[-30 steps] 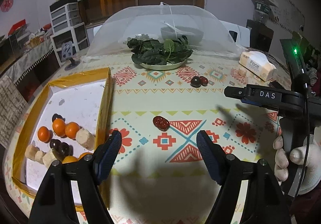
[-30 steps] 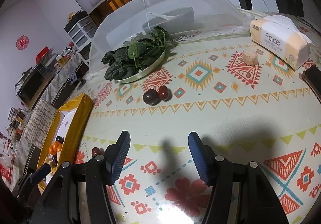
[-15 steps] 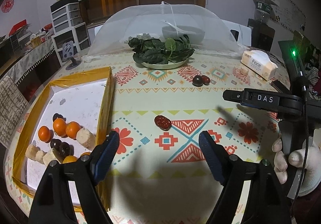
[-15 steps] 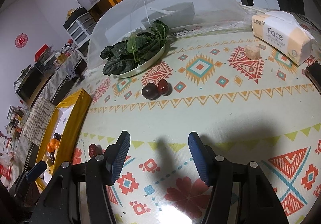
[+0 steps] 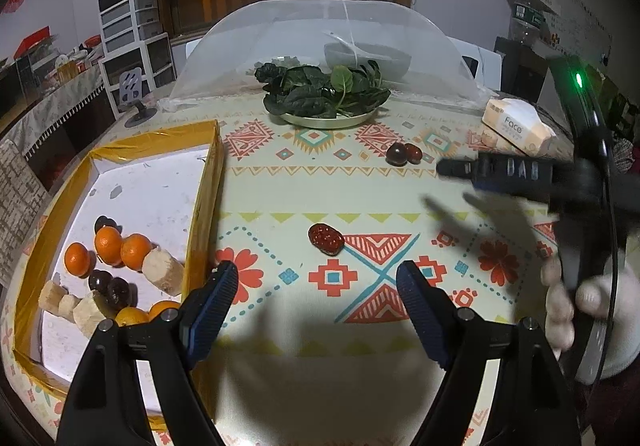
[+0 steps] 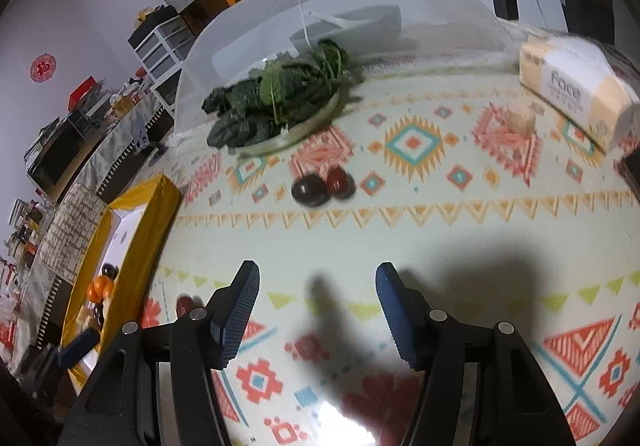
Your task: Organize fruits
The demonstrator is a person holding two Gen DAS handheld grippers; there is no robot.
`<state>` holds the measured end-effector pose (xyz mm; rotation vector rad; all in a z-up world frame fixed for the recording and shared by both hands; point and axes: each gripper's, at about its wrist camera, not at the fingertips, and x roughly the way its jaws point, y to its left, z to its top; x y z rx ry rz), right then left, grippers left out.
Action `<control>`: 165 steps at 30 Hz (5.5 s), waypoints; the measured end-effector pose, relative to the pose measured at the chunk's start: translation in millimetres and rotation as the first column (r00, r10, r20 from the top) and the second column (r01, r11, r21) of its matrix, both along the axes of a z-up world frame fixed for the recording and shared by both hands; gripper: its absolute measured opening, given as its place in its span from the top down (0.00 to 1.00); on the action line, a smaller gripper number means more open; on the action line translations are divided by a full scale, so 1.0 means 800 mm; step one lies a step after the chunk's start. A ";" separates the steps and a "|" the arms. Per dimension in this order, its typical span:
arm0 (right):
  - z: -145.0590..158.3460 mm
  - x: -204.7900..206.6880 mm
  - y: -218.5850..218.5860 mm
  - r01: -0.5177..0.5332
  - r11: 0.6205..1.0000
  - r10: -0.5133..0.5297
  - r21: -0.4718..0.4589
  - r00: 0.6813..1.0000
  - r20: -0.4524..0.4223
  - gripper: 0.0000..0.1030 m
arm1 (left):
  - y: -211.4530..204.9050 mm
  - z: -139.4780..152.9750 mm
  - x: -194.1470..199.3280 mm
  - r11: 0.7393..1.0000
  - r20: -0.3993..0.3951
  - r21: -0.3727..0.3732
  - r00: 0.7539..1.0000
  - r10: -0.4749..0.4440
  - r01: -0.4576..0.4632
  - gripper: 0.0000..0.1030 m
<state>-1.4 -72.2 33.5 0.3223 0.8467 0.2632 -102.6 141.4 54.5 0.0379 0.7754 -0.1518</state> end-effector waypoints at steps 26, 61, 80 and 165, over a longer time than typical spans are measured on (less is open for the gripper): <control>-0.019 0.123 0.099 -0.215 0.863 0.211 -0.456 0.976 -0.060 0.64 | 0.042 -0.005 0.015 0.989 -0.038 -0.148 0.999 -0.008 0.003 0.22; -0.035 0.087 0.023 -0.058 0.972 0.057 -0.227 0.998 -0.010 0.61 | -0.033 -0.036 0.057 0.986 -0.118 -0.159 0.991 -0.061 0.041 0.22; -0.009 0.038 -0.014 -0.061 0.998 0.061 -0.002 0.998 0.033 0.75 | -0.030 -0.062 0.106 0.991 -0.146 -0.134 0.989 -0.028 0.008 0.80; 0.039 -0.095 0.137 -0.216 0.974 0.224 -0.068 0.964 0.146 0.29 | 0.173 0.082 -0.094 0.909 0.387 -0.110 0.825 0.411 -0.402 0.02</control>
